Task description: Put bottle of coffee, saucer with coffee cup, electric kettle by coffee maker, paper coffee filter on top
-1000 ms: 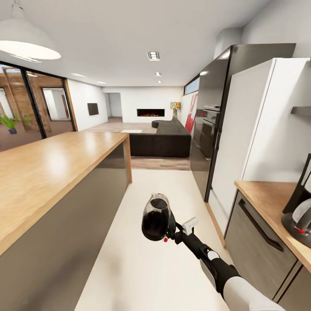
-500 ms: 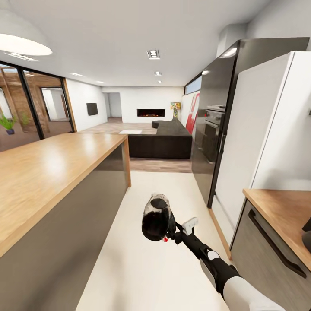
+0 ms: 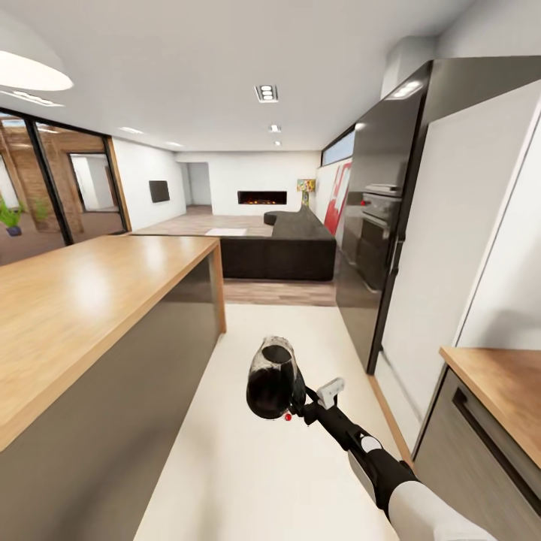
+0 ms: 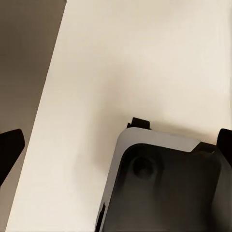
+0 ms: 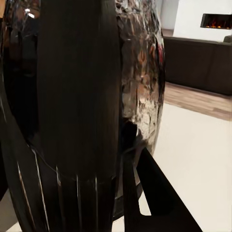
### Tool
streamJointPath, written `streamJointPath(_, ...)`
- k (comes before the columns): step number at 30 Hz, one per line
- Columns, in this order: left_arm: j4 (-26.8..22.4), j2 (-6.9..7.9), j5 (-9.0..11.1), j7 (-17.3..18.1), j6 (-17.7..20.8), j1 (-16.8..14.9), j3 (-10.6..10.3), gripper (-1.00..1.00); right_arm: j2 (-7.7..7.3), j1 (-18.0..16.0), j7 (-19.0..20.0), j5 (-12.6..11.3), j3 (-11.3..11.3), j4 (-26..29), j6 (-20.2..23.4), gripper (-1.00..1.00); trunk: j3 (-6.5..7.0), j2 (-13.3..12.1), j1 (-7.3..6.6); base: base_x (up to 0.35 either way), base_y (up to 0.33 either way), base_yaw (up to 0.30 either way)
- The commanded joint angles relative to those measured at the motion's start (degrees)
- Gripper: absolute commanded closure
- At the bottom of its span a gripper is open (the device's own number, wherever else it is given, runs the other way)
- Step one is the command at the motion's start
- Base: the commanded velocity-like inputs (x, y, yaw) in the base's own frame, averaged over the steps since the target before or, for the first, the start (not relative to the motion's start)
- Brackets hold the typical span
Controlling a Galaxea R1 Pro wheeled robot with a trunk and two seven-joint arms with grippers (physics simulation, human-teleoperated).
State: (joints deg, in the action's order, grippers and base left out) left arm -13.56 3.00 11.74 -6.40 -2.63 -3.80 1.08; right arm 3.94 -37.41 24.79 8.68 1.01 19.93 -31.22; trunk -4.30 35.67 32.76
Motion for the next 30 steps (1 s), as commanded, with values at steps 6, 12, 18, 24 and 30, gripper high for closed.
streamJointPath(6,-0.03,-0.01,0.33,-0.01,-0.18,-0.06,0.07,-1.0,-0.07,-0.07,-0.09,0.2,0.25,-0.02,-0.25,1.0,0.42,0.08,0.05,0.339,0.0,0.0)
streamJointPath(12,-0.06,-0.01,0.32,-0.01,-0.18,-0.07,0.06,-1.0,-0.15,-0.08,-0.11,0.13,0.29,-0.02,-0.28,1.0,0.67,0.08,0.05,0.339,0.0,0.0)
streamJointPath(18,-0.06,-0.01,0.33,-0.01,-0.18,-0.07,0.06,-1.0,-0.14,-0.07,-0.1,0.11,0.29,-0.06,-0.29,1.0,0.69,0.08,0.05,0.339,0.0,0.0)
streamJointPath(24,-0.06,-0.14,0.38,-0.01,-0.18,-0.07,0.1,-1.0,-0.12,-0.06,-0.1,0.11,0.28,-0.08,-0.25,1.0,0.69,0.08,0.05,0.339,0.0,-0.05)
streamJointPath(30,-0.06,-0.31,0.37,-0.01,-0.18,-0.07,0.07,-1.0,-0.09,-0.05,-0.11,0.11,0.29,-0.06,-0.25,1.0,0.69,0.08,0.05,0.333,0.021,-0.257)
